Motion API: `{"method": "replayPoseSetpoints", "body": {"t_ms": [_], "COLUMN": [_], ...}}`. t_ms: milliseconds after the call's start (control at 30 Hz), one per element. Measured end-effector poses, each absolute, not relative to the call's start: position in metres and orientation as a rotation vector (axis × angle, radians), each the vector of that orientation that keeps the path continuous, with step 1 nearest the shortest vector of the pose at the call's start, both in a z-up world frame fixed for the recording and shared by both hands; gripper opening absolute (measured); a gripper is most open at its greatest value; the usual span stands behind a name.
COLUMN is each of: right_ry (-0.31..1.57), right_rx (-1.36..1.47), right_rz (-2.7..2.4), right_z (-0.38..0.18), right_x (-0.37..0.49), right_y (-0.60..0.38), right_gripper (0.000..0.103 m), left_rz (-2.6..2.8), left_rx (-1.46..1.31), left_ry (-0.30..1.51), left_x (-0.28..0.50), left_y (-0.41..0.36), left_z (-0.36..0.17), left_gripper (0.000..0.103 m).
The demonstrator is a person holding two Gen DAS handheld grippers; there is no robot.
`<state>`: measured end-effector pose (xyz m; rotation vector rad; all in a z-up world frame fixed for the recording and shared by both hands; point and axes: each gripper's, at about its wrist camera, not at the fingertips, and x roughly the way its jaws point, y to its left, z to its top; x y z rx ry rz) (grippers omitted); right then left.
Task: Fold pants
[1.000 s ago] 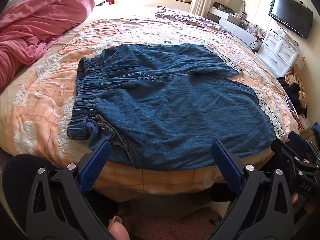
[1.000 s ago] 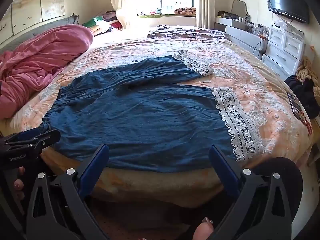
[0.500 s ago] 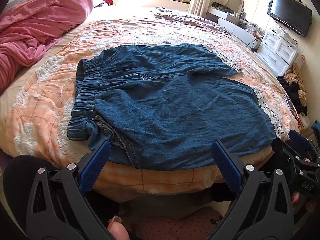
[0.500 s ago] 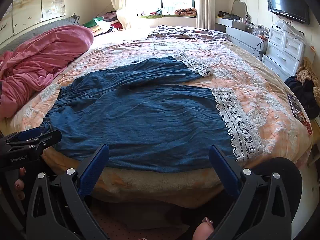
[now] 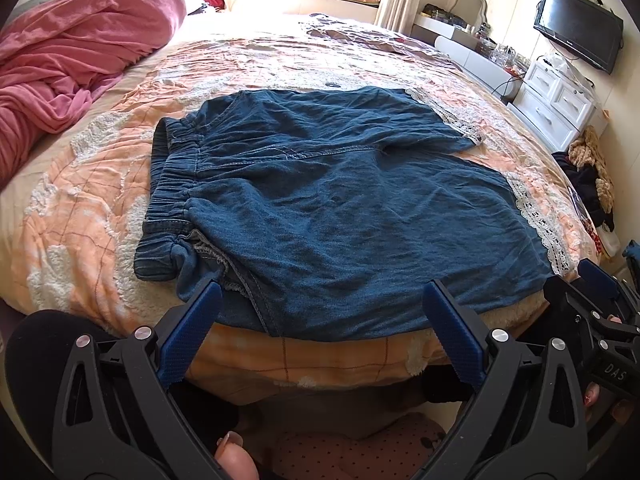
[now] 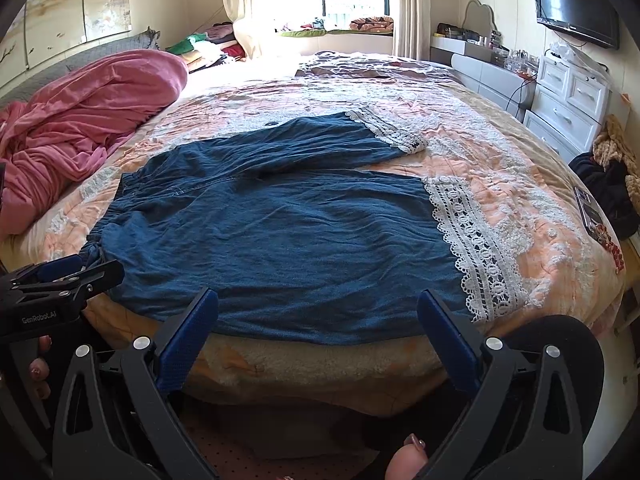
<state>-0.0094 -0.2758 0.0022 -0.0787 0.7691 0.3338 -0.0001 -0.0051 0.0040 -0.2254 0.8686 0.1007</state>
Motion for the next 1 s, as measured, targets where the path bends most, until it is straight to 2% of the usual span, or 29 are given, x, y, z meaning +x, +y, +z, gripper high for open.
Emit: {"method": "replayPoseSetpoints", "body": {"t_ms": [1000], "right_ry": [0.769], "right_rx": [-0.079], "right_rz": [0.345], "right_z": [0.0023], "right_x": [-0.0049], "right_y": [-0.2721], "right_gripper": [0.099], "left_rz": [0.096], "left_rx": [-0.221], "left_ry": [0.859], "left_x": [0.0002], "left_y": [-0.0042], "left_z": [0.0041], "left_gripper": [0.095]}}
